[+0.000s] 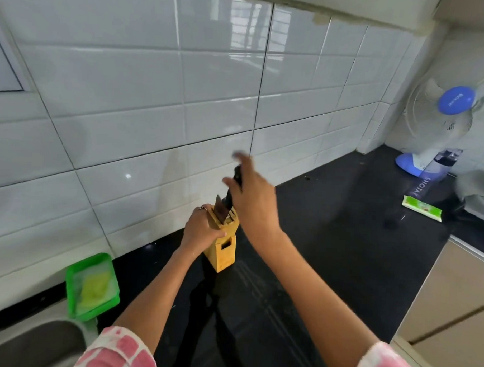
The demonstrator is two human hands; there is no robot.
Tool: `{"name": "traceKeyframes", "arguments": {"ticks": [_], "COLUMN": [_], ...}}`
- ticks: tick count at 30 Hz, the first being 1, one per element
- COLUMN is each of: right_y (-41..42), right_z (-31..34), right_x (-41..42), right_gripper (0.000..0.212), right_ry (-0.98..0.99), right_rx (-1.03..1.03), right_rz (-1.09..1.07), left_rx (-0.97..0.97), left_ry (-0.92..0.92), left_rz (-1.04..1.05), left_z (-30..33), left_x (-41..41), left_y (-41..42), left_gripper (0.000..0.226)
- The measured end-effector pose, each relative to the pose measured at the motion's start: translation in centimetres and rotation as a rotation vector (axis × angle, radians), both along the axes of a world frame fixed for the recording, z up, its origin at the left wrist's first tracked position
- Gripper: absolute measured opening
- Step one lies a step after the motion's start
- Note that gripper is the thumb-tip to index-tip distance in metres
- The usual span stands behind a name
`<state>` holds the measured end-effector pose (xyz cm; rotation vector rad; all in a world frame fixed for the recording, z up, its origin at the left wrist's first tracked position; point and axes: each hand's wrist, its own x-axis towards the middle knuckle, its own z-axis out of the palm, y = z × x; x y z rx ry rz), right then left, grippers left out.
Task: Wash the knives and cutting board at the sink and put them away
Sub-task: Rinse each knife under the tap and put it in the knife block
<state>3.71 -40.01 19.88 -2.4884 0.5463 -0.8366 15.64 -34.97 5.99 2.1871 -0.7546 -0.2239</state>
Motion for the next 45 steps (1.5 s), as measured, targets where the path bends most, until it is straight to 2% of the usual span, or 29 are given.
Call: {"name": "traceKeyframes", "arguments": {"ticks": [2,4,6,8,10,12,14,16,18,20,24,25,27,31,35,39,42,45], "right_y": [0.0,0.0,-0.2,0.3,1.9,3.9,7.7,13.3,19.3,25.1,33.8,35.6,37.4,38.7,39.4,38.7,38.2,37.9], "right_z": [-3.6,-5.4,-5.4,-5.1,-5.4,-6.3,-8.6,-12.0,-15.9,-19.7,-28.8,-31.3,-35.4,-41.0,-42.5,-41.5,-39.1,-36.2], "right_x": [1.2,1.7,2.0,1.8,1.1,-0.2,-1.1,-1.7,-1.8,-1.2,0.2,0.3,0.1,0.4,0.5,0.1,-0.5,-0.6], "right_gripper": [0.035,0.035,0.043,0.064,0.079,0.075,0.061,0.047,0.032,0.021,0.022,0.023,0.027,0.027,0.039,0.032,0.029,0.022], "right_ry": [0.166,0.159,0.161,0.181,0.116,-0.058,-0.131,-0.029,0.116,0.309,0.919,1.021,1.095,1.034,1.0,0.996,0.847,0.71], "right_rx": [-0.048,-0.014,0.003,0.073,0.227,0.438,0.526,0.577,0.596,0.62,0.572,0.518,0.439,0.422,0.506,0.548,0.569,0.714], "right_rz": [-0.007,-0.027,-0.032,-0.039,-0.109,-0.218,-0.255,-0.154,-0.005,0.12,0.343,0.35,0.26,0.043,0.092,0.051,-0.011,0.097], "left_rx": [0.01,0.036,0.034,0.034,-0.004,-0.121,-0.25,-0.345,-0.341,-0.237,-0.047,0.01,0.087,0.028,-0.014,-0.11,-0.206,-0.339], "left_ry": [-0.021,-0.032,-0.007,0.043,0.127,0.255,0.309,0.287,0.274,0.3,0.437,0.468,0.539,0.68,0.716,0.749,0.783,0.854], "left_rz": [-0.016,-0.031,-0.031,-0.042,-0.044,-0.004,0.169,0.4,0.613,0.797,0.999,1.005,1.017,1.051,1.002,0.967,0.979,0.963], "left_z": [-0.4,-0.7,-0.4,-0.3,-0.2,0.4,-0.1,-2.3,-5.5,-9.0,-14.9,-16.4,-18.4,-20.8,-21.6,-20.8,-19.7,-18.1], "left_x": [-0.1,0.2,0.3,0.2,-0.8,-2.7,-4.3,-5.6,-6.8,-8.1,-11.5,-12.2,-13.6,-14.6,-14.0,-13.0,-11.5,-9.7], "left_y": [0.1,0.2,-0.2,0.0,1.2,3.3,7.3,12.7,18.9,25.4,36.5,38.9,42.5,47.5,49.5,49.0,48.1,46.6], "left_gripper": [0.058,0.06,0.061,0.068,0.083,0.09,0.066,0.031,0.017,0.019,0.02,0.021,0.024,0.015,0.014,0.014,0.016,0.019]}}
